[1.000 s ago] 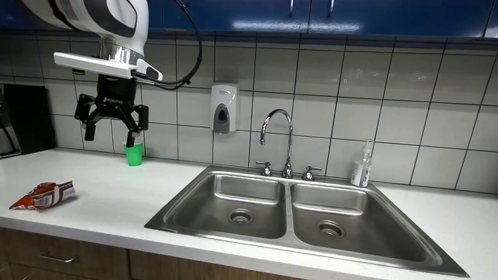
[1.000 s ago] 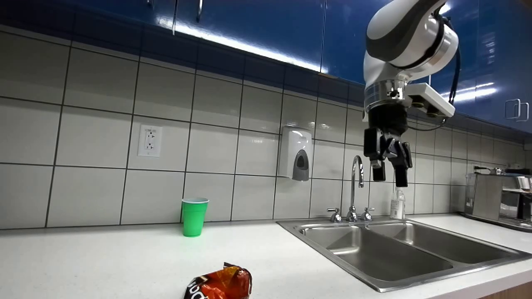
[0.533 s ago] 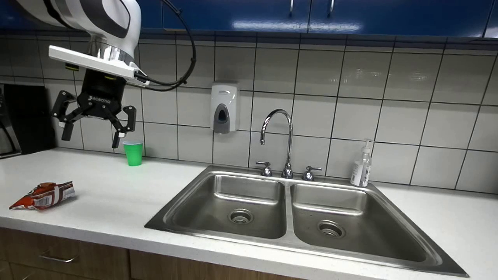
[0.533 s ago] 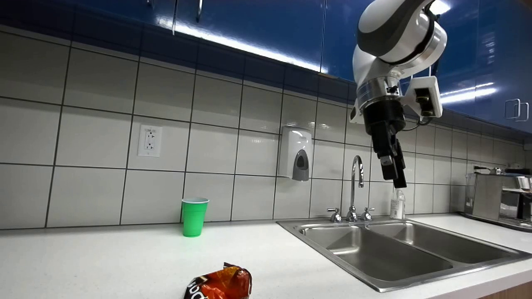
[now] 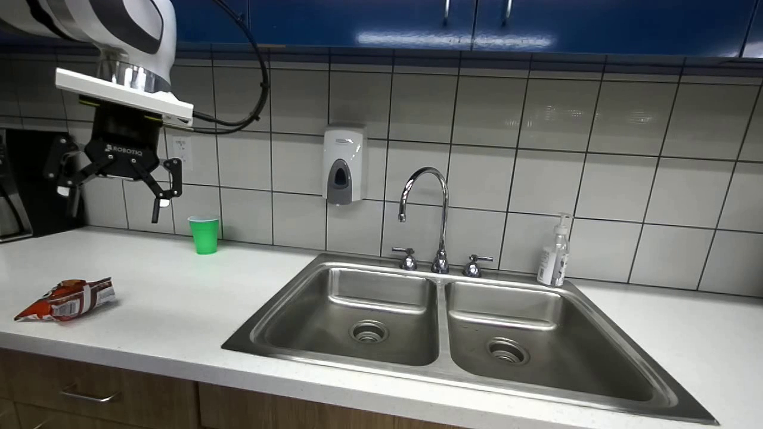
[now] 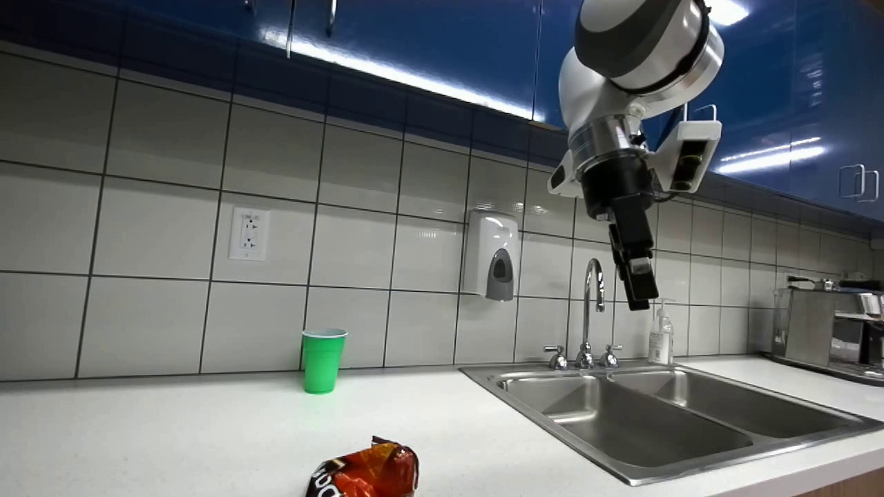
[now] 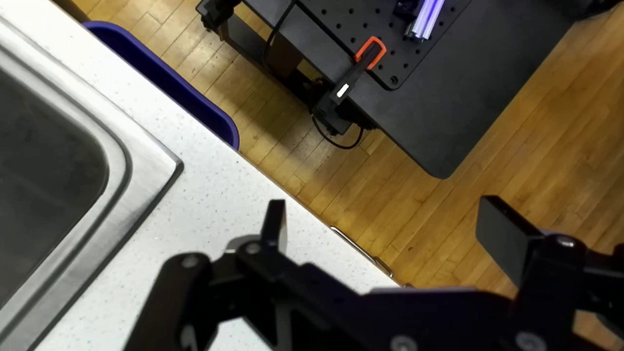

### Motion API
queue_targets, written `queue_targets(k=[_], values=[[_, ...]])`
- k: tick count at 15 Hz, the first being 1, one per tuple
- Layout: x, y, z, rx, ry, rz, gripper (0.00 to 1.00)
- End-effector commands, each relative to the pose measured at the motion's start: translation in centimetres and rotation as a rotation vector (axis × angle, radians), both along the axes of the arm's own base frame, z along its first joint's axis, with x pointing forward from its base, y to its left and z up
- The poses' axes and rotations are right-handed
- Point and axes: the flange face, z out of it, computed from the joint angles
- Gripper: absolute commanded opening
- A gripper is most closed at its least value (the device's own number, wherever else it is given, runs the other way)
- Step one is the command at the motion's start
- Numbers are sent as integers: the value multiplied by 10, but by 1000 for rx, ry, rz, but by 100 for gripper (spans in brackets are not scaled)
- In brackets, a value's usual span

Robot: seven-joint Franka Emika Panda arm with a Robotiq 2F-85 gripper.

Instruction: Pick up the red packet of doritos and put it in the sink

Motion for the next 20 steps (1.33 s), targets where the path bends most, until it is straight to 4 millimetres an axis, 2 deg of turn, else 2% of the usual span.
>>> queue_targets(k=[1,7,12,20], values=[[-1,16,2,-26,-64,124,100],[-1,49,-6,-15,-163,279,100],[4,75,-23,8,-209,381,100],[22,111,-55,37,-234,523,100]])
